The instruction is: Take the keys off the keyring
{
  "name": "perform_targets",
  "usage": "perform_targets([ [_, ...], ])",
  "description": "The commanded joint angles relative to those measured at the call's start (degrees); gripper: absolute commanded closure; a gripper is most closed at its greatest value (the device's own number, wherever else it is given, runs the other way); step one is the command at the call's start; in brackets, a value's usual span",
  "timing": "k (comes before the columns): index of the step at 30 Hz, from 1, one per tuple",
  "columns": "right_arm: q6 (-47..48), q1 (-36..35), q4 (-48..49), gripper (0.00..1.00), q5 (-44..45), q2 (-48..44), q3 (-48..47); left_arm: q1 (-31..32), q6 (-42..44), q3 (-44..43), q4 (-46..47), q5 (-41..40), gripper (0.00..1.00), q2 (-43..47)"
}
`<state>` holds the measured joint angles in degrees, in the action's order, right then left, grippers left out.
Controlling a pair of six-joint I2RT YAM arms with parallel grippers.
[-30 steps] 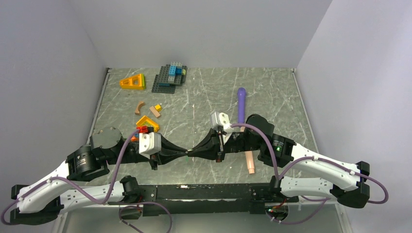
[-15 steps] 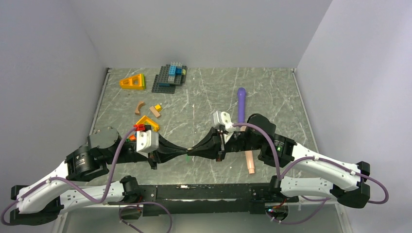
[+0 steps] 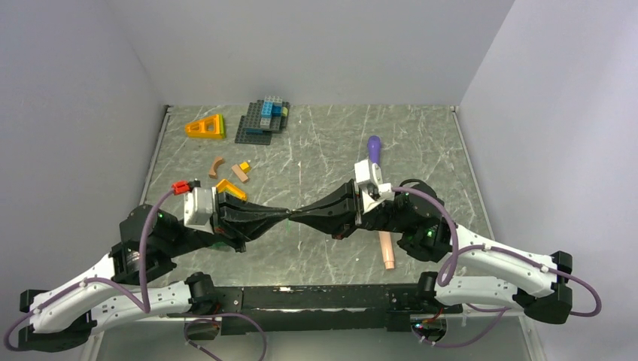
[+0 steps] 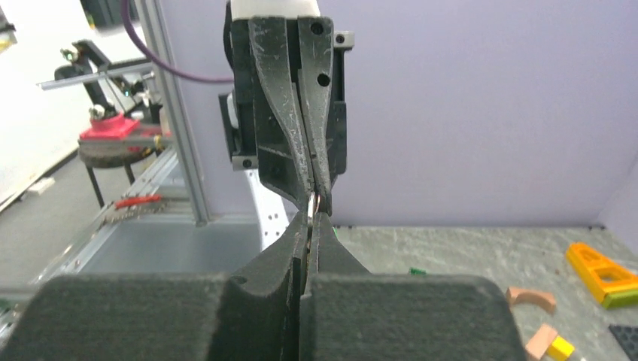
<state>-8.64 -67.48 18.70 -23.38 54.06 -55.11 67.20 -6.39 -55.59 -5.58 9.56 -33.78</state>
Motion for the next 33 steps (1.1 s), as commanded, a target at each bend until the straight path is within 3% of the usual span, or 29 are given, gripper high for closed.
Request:
perform_targets([
  [1, -2.2, -0.7, 14.9, 1.00, 1.3, 1.9, -0.1, -0.1, -3.1, 3.0, 9.9, -3.1, 1.00, -0.9],
  [21, -5.0, -0.7, 25.9, 1.00, -0.2, 6.1, -3.6, -0.1, -9.0, 9.5, 28.2, -9.1, 1.00, 1.0],
  [25, -4.5, -0.7, 22.9, 1.00, 0.8, 4.7, -2.4, -0.1, -8.5, 8.1, 23.9, -9.4, 1.00, 0.2],
  [26, -4.3, -0.7, 22.0, 1.00, 1.3, 4.1, -1.7, -0.1, -8.1, 7.4, 22.3, -9.2, 0.98, 0.1],
  [33, -2.7, -0.7, 16.1, 1.00, 5.0, -2.1, 4.1, -0.1, -5.1, 5.1, 12.8, -9.4, 0.45, 2.6],
])
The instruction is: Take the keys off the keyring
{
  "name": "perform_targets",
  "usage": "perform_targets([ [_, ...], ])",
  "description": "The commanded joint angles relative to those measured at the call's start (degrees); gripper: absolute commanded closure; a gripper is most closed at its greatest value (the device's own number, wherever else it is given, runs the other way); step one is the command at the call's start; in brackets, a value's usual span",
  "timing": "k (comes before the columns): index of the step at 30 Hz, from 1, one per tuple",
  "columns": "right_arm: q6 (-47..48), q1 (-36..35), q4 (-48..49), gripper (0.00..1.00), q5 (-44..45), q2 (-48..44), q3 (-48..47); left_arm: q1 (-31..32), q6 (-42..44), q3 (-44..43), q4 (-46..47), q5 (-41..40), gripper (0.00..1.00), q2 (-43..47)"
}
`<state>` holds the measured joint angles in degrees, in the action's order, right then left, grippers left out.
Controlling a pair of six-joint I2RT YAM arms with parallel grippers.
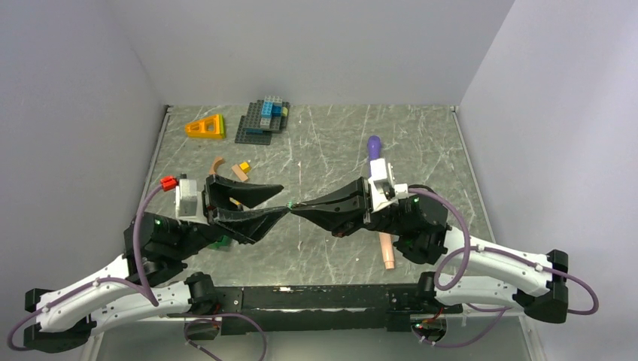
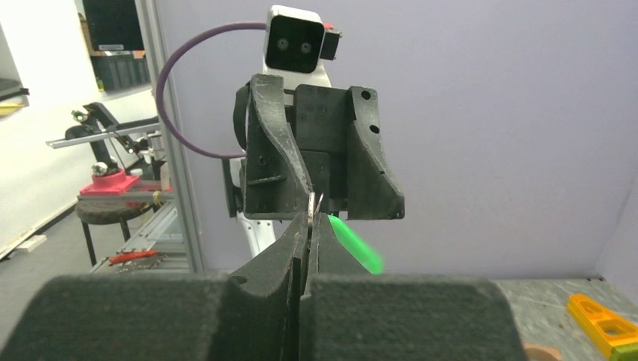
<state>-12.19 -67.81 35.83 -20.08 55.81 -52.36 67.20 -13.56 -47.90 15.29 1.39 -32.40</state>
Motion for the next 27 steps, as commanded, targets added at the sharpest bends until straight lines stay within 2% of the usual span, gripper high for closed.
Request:
perform_targets([
  [1, 1.2, -0.4, -2.9, 1.00, 1.8, -4.5, 1.6, -0.1, 2.7, -3.4, -10.1, -1.2, 0.43, 1.5],
  [4, 2.2, -0.4, -9.5, 1.00, 1.8, -6.0, 1.5, -0.1, 4.9, -6.0, -18.8, -1.2, 0.46, 2.2],
  [9, 4.3, -0.4, -20.1, 1.00, -3.2, -5.5, -1.2, -0.1, 8.8, -10.3, -29.7, 1.9, 0.47, 2.1],
  [13, 5.3, -0.4, -25.8, 1.00, -5.2, -4.3, -3.0, -0.1, 11.4, -12.6, -35.2, 5.9, 0.43, 2.7],
  [19, 5.1, -0.4, -27.8, 1.00, -7.4, -2.3, -4.1, -0.1, 15.4, -15.5, -41.7, 10.5, 0.41, 0.1],
  [27, 4.7, -0.5, -27.9, 1.00, -8.8, -0.8, -4.7, -0.1, 16.7, -13.8, -41.5, 11.7, 0.40, -1.4],
])
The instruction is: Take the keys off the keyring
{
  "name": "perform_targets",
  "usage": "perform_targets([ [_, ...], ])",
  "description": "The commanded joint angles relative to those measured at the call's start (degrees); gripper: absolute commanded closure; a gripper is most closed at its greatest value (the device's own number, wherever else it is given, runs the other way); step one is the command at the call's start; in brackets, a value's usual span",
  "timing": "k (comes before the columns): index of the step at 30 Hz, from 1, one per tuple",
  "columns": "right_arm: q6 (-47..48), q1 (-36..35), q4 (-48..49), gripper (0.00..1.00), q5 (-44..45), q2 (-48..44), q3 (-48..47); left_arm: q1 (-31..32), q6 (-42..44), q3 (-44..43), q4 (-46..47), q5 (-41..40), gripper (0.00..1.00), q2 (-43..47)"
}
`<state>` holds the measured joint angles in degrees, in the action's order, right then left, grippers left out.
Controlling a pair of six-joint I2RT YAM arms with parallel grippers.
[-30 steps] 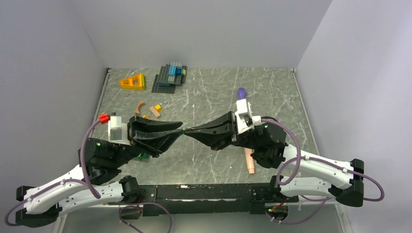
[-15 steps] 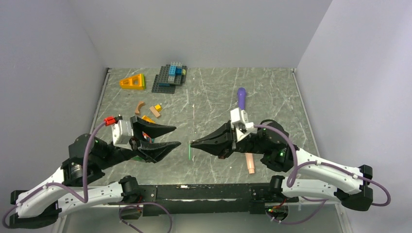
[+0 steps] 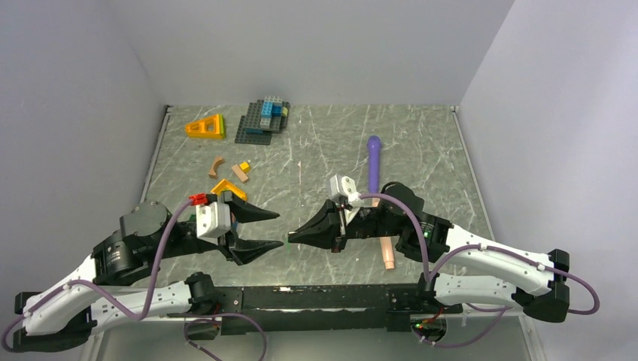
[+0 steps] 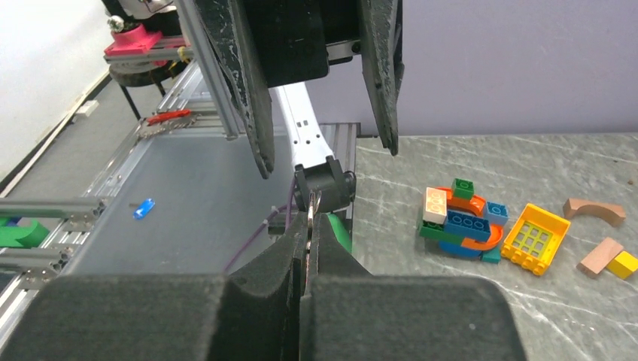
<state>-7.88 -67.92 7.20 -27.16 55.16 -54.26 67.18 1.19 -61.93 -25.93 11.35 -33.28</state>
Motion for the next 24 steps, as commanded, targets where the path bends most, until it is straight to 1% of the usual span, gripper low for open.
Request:
perform_targets([
  [1, 0.4, -0.3, 0.7, 1.00, -1.8, 0.0, -2.8, 0.0, 2.0, 0.3, -0.2, 1.7, 0.41, -0.6],
  [9, 0.1, -0.3, 1.1, 1.00, -2.4, 0.2, -3.1, 0.0, 2.0, 0.5, -0.3, 1.5, 0.55, -0.7],
  [16, -0.2, -0.4, 1.7, 1.00, -2.8, 0.8, -3.6, 0.0, 1.7, 0.4, -0.4, 2.4, 0.59, -1.8],
  [18, -0.2, -0.4, 1.8, 1.00, -3.0, 0.9, -3.6, -0.1, 1.7, 0.4, -0.4, 2.6, 0.62, -2.2],
  [20, -0.2, -0.5, 1.7, 1.00, -3.1, 1.0, -3.8, 0.0, 1.5, 0.6, -0.2, 2.4, 0.67, -2.4],
  [21, -0.2, -0.5, 1.7, 1.00, -3.1, 1.0, -3.8, 0.0, 1.5, 0.6, 0.0, 2.3, 0.71, -2.5],
  [24, -0.2, -0.5, 1.7, 1.00, -3.1, 1.1, -3.6, 0.0, 1.4, 0.7, 0.3, 1.9, 0.90, -2.6],
])
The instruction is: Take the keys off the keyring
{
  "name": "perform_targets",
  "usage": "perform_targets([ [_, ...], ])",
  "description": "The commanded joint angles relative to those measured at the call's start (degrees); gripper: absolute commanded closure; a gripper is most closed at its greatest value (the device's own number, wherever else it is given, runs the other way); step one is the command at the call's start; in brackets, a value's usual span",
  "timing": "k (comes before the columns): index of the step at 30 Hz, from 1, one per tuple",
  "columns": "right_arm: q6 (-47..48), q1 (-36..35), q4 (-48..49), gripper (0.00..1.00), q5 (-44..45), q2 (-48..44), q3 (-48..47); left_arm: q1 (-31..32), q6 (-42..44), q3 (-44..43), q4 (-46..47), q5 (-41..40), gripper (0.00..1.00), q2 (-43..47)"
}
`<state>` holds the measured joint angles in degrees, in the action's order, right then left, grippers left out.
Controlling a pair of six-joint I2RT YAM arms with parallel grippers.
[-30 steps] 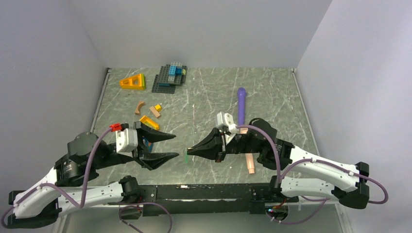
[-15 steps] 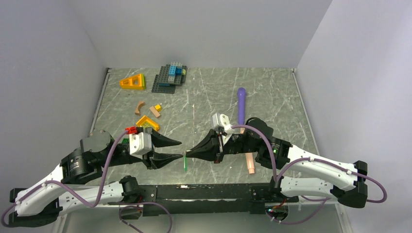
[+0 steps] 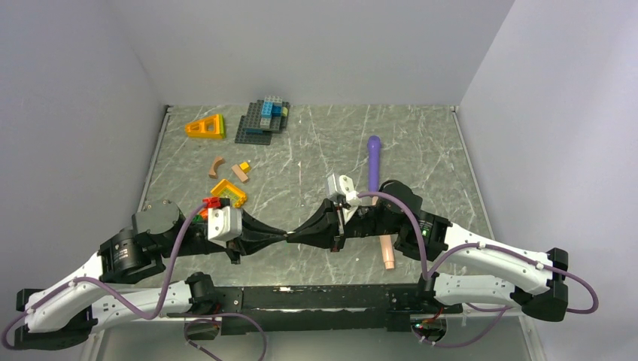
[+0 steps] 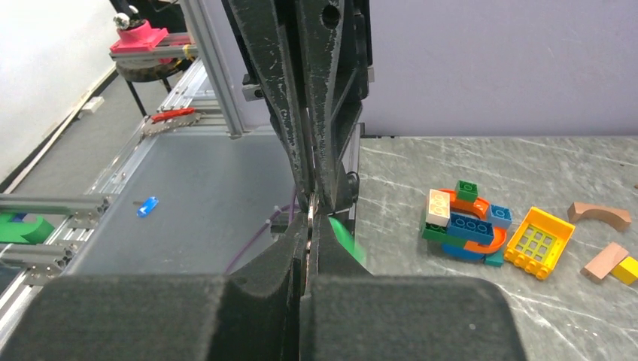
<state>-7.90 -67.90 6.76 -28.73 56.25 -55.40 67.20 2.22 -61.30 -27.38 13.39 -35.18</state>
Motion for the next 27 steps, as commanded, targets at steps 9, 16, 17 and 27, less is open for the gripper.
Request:
perform_targets([
  [9, -0.6, -0.6, 3.2, 0.99, -1.4, -0.2, -2.1, -0.1, -0.5, 0.8, 2.8, -1.0, 1.00, -0.2],
  [16, -0.4, -0.6, 2.1, 0.70, -1.6, -0.3, -2.4, -0.1, -0.8, 0.5, 2.8, -2.9, 1.00, 1.1],
  [17, -0.5, -0.6, 2.2, 0.69, -1.6, -0.4, -2.3, -0.1, -0.9, 0.5, 2.9, -3.0, 1.00, 1.2],
  [27, -0.4, -0.6, 2.1, 0.67, -1.2, -0.7, -2.3, -0.1, -0.9, 0.5, 2.7, -3.6, 1.00, 1.8],
])
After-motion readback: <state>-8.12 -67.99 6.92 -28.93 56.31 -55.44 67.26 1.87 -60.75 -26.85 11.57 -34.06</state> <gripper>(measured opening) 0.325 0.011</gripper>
